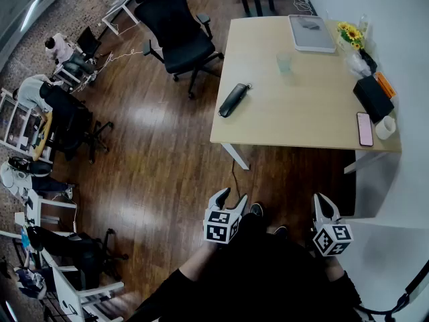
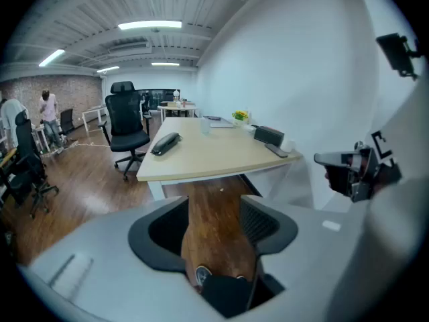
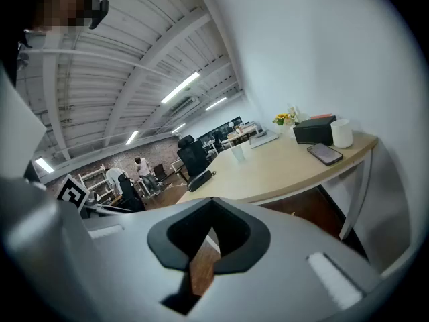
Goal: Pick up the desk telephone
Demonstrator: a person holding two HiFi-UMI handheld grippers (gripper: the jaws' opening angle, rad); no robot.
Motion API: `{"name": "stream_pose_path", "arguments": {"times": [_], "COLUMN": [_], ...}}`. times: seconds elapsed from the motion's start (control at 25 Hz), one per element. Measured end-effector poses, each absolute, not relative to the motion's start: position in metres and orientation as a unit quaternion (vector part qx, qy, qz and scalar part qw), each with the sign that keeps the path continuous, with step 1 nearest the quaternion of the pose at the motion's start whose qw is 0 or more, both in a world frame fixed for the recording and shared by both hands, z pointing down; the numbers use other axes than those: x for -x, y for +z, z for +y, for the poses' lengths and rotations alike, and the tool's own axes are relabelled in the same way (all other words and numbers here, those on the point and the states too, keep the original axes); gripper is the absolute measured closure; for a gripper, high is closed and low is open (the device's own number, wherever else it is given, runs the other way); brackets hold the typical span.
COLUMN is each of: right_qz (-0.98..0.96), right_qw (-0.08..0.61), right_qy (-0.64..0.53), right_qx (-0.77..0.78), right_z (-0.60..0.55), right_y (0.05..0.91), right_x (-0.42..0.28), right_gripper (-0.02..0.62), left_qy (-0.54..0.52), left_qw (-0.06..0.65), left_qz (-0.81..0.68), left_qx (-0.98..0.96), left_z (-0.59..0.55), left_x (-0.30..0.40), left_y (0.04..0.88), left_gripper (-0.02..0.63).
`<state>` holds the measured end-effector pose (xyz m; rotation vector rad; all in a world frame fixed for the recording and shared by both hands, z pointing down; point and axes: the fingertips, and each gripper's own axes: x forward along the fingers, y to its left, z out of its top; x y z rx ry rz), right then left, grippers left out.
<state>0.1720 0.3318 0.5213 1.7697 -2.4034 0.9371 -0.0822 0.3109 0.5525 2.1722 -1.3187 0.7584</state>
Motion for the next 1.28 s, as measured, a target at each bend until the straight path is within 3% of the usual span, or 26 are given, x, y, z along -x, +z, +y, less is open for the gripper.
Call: {"name": "stream_pose_path", "arguments": {"times": [0.36, 0.64, 1.04, 1.28], "right_qz": [-0.733, -0.720, -0.729, -0.746], "right_qw": [0.035, 0.096, 0.153, 0.142], "right_qy": [0.293, 0.278, 0.298, 0.306], "right_qx": [-0.613, -0.629, -0.597, -0.573], "right_z": [0.242, 0.121, 0.003, -0.047], "right_y": [0.539, 0.519, 0.509, 0.521], "right_x": [-0.209, -0.182, -0.143, -0.145], "right_gripper": [0.595, 0.595, 0.595, 0.595], "left_qy": [0.245, 0.388, 0.415, 0.396], "left_qw": [0.159, 0.047, 0.184, 0.295], "left_qz": [-0.537, -0.429, -0.305, -0.282], "left_qx": [-0.792, -0.814, -0.837, -0.822], "left_z": [0.120, -0.055, -0.125, -0.134], "left_x": [0.119, 0.115, 0.091, 0.070], "left_y": [0.540, 0.594, 0.657, 0.679], "left_gripper": [0.352, 0.261, 0.261, 0.262]}}
